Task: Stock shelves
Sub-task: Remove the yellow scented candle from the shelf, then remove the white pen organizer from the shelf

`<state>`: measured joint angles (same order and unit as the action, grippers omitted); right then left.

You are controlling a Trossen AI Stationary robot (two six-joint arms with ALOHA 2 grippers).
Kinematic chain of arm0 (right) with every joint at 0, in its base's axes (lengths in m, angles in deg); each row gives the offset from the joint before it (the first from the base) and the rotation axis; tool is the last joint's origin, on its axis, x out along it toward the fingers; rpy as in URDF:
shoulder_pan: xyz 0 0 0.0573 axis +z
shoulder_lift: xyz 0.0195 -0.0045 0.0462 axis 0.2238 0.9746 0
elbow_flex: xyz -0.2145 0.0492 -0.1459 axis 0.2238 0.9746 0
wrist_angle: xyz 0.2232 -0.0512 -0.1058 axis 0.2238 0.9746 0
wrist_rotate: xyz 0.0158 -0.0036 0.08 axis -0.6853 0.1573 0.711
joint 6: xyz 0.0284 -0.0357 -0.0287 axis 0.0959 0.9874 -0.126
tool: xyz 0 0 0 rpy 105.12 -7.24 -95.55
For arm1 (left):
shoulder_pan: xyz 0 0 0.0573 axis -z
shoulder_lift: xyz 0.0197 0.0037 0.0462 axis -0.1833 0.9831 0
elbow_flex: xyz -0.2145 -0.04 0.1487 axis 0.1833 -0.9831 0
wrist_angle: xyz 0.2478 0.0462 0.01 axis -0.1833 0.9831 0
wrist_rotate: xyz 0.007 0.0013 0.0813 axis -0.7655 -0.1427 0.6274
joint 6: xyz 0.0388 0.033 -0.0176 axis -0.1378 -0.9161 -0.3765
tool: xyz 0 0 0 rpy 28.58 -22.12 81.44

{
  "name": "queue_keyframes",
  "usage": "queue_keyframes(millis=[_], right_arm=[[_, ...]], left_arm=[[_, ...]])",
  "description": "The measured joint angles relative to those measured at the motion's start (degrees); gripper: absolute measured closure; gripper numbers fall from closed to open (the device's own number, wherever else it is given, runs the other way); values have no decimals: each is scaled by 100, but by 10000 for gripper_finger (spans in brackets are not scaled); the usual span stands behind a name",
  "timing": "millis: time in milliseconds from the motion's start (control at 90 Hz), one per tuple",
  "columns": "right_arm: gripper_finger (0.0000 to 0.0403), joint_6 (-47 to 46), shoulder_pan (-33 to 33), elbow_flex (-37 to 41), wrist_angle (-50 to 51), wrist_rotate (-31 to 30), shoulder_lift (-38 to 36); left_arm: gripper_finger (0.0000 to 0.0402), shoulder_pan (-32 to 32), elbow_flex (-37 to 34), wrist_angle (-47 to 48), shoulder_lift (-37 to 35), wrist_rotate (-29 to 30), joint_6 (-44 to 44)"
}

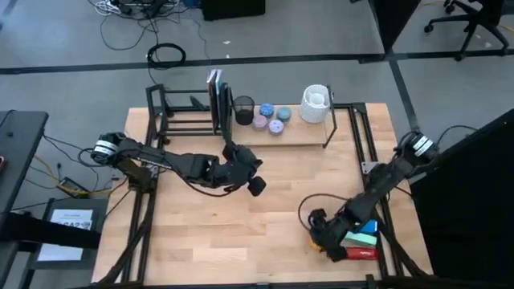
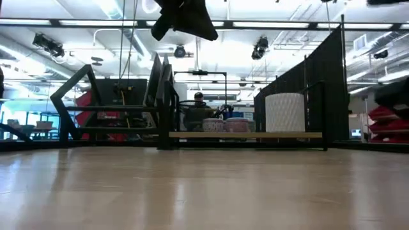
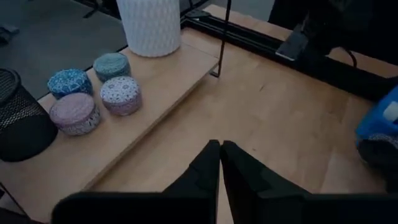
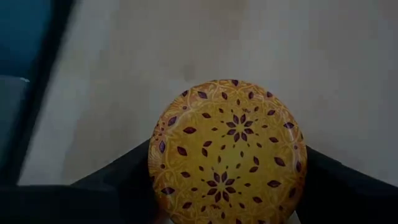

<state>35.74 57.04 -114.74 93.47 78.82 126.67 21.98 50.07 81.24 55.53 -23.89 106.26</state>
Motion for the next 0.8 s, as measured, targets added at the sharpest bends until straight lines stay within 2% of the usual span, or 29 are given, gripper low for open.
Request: queue_keyframes(millis=[267, 389, 533, 689, 800], right_arm=[[63, 59, -38, -125, -152, -86, 25], [55, -1, -59, -308, 153, -88, -10], [57, 116, -182, -702, 1022, -192, -273], [57, 542, -425, -1120, 2146, -1132, -913], [57, 916, -855, -1378, 2627, -1927, -1541]], left_arm=[[402, 2, 0, -2, 0, -37, 11], [402, 24, 0, 1, 0, -62, 9], [402, 60, 0, -51, 0, -64, 10], [402, 74, 0, -78, -2, -64, 4], [402, 100, 0, -117, -2, -64, 2]])
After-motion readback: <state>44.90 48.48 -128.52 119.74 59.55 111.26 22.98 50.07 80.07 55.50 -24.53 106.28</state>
